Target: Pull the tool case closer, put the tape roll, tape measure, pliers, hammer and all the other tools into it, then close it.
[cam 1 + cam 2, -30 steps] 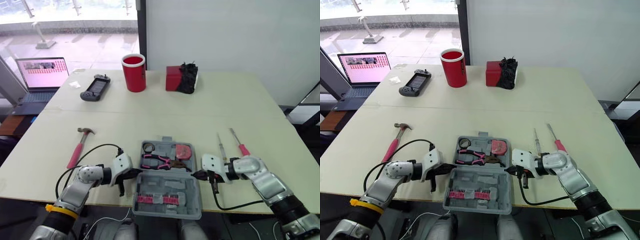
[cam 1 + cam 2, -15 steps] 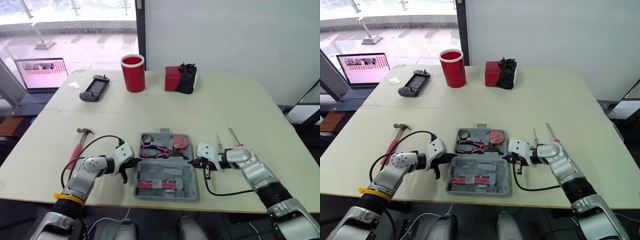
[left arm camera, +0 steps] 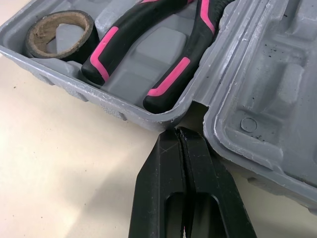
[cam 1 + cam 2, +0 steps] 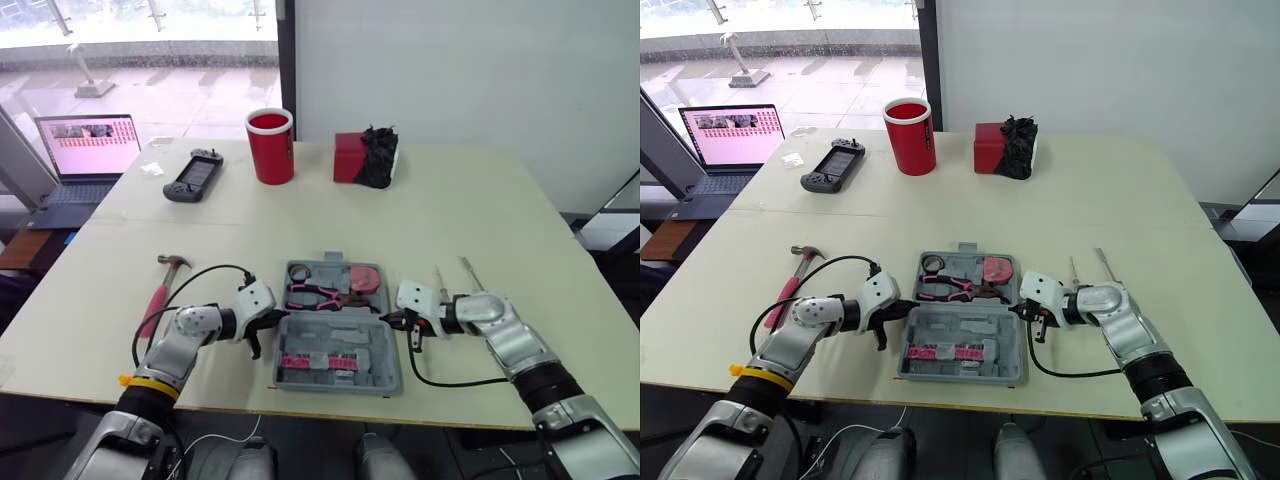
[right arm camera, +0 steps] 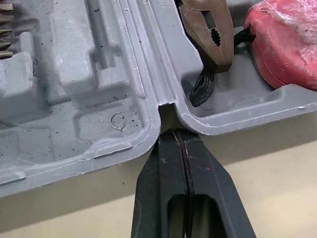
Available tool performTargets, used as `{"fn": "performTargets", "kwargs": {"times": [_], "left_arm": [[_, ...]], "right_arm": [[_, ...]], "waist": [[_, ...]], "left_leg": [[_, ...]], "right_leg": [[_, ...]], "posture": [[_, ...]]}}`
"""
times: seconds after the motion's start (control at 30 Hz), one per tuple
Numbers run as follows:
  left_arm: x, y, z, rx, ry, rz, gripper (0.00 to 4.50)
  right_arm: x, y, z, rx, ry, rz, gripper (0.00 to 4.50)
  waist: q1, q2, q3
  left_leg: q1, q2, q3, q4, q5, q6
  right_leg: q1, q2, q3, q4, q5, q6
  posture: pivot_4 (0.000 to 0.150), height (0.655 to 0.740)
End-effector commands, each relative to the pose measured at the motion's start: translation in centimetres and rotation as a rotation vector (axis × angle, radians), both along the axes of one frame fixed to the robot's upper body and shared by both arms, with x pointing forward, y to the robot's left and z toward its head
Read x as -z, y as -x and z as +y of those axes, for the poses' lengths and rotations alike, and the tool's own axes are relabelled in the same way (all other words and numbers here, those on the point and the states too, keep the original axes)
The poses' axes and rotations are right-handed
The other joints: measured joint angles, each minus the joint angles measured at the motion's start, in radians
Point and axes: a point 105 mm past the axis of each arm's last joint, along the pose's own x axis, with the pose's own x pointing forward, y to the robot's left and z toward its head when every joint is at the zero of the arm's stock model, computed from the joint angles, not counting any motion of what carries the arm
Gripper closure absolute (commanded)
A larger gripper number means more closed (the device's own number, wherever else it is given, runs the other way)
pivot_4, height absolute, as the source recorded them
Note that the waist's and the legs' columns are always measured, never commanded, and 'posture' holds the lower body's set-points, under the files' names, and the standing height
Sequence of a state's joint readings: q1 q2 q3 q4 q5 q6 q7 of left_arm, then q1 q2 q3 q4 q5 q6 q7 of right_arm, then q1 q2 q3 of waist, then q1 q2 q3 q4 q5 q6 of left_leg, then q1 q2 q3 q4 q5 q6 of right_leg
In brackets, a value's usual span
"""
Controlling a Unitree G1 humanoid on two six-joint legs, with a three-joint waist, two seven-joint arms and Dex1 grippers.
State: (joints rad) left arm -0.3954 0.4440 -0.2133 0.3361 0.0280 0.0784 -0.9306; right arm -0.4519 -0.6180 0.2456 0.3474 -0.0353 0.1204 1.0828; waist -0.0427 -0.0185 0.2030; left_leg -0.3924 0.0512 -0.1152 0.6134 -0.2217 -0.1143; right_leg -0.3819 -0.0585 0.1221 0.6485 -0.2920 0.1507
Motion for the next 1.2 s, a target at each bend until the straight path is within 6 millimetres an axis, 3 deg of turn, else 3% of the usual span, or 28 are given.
{"fn": "performTargets", "kwargs": {"times": [0.03, 0.27, 1.2], "left_arm": [[-0.4, 0.5, -2.3, 0.089, 0.022, -0.028, 4.48], [0.0, 0.5, -1.9, 0.079, 0.009, -0.029, 4.48], [0.6, 0.6, -0.1, 0.070, -0.028, 0.000, 4.48]], "right_arm": [[0.4, 1.1, 1.0, -0.061, -0.006, 0.024, 4.50], [0.9, 1.5, 1.0, -0.056, -0.007, 0.035, 4.50], [0.8, 0.0, 0.0, 0.002, -0.010, 0.004, 4.50]], "waist": [[0.001, 0.000, 0.000], [0.001, 0.000, 0.000], [-0.004, 0.000, 0.000]], "left_leg": [[0.000, 0.000, 0.000, 0.000, 0.000, 0.000], [0.000, 0.000, 0.000, -0.001, 0.000, 0.000], [0.000, 0.000, 0.000, -0.001, 0.000, 0.000]], "right_leg": [[0.000, 0.000, 0.000, 0.000, 0.000, 0.000], [0.000, 0.000, 0.000, 0.000, 0.000, 0.001], [0.000, 0.000, 0.000, 0.000, 0.000, 0.000]], "posture": [[0.150, 0.7400], [0.150, 0.7400], [0.150, 0.7400]]}}
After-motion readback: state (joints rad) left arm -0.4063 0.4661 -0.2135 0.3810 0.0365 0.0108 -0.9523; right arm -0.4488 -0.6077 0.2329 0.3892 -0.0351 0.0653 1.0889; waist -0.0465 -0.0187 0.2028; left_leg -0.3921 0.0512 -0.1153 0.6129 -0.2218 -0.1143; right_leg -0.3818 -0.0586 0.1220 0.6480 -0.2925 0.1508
